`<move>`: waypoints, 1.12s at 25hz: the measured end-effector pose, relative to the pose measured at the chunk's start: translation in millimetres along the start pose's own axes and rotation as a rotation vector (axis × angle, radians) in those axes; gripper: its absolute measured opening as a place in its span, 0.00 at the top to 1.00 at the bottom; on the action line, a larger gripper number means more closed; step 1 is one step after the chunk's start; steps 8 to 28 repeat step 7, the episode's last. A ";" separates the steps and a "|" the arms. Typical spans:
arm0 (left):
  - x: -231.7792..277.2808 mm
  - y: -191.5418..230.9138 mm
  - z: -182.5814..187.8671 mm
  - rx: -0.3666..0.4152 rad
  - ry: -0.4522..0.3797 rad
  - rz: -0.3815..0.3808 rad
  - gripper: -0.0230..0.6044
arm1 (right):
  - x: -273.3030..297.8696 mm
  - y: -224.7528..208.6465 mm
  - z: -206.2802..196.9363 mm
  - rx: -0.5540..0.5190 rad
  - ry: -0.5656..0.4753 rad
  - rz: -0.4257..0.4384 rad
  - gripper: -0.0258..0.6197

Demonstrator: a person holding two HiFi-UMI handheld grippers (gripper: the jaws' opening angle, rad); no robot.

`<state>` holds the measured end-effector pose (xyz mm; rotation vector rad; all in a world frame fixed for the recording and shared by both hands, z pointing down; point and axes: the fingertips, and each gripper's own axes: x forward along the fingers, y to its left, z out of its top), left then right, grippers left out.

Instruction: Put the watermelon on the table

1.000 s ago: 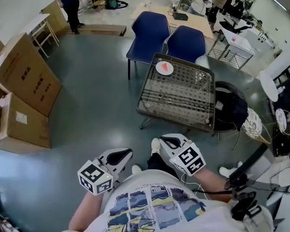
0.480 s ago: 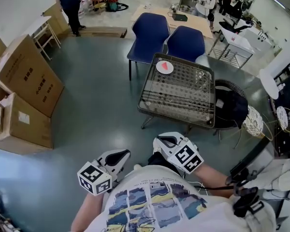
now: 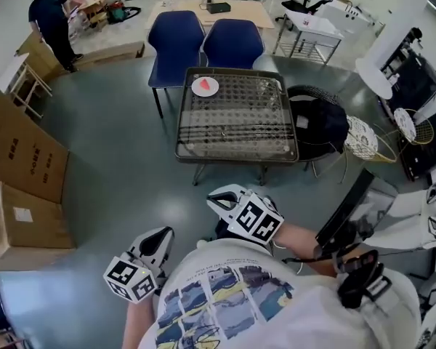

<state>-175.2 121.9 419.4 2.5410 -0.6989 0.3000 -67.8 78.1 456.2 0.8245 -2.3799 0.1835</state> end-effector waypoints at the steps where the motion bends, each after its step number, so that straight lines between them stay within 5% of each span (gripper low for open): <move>1: 2.2 -0.1 -0.6 0.001 0.005 -0.005 0.93 | -0.4 -0.7 -2.5 0.007 0.004 -0.001 0.95; 28: 16.2 4.4 3.5 0.005 0.001 -0.006 0.93 | 2.2 -16.0 -11.2 0.018 0.012 -0.009 0.95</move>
